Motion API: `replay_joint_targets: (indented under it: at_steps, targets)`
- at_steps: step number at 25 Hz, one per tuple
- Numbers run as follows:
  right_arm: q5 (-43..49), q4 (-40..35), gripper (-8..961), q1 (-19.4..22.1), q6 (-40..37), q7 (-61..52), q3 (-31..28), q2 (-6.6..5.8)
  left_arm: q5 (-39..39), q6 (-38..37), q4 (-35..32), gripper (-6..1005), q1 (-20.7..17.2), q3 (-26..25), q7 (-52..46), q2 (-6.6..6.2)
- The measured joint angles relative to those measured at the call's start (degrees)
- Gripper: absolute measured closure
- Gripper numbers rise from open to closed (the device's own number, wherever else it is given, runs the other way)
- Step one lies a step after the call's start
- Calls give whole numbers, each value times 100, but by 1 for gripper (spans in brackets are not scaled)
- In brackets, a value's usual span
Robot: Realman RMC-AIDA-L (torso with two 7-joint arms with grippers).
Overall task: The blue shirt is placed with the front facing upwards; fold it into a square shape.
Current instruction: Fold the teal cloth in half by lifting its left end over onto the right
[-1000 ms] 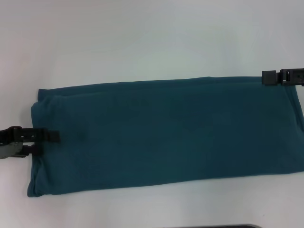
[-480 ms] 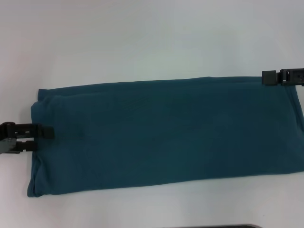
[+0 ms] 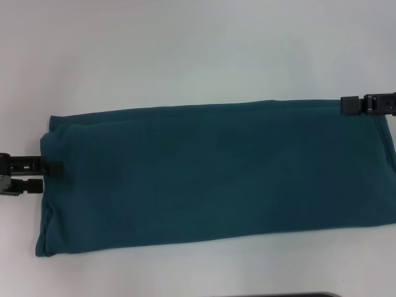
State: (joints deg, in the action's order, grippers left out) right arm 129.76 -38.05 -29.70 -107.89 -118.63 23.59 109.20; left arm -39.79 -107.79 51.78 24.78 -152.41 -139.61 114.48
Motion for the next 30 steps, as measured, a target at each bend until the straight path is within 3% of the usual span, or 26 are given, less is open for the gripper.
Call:
replay_joint_targets:
  at_steps: [10, 30]
  targets:
    - [13, -8, 59, 26, 6, 42, 6, 5, 252, 91, 32, 82, 116, 78, -104, -78]
    - [14, -4, 59, 25, 13, 11, 5, 5, 383, 480, -245, 82, 159, 229, -56, -45]
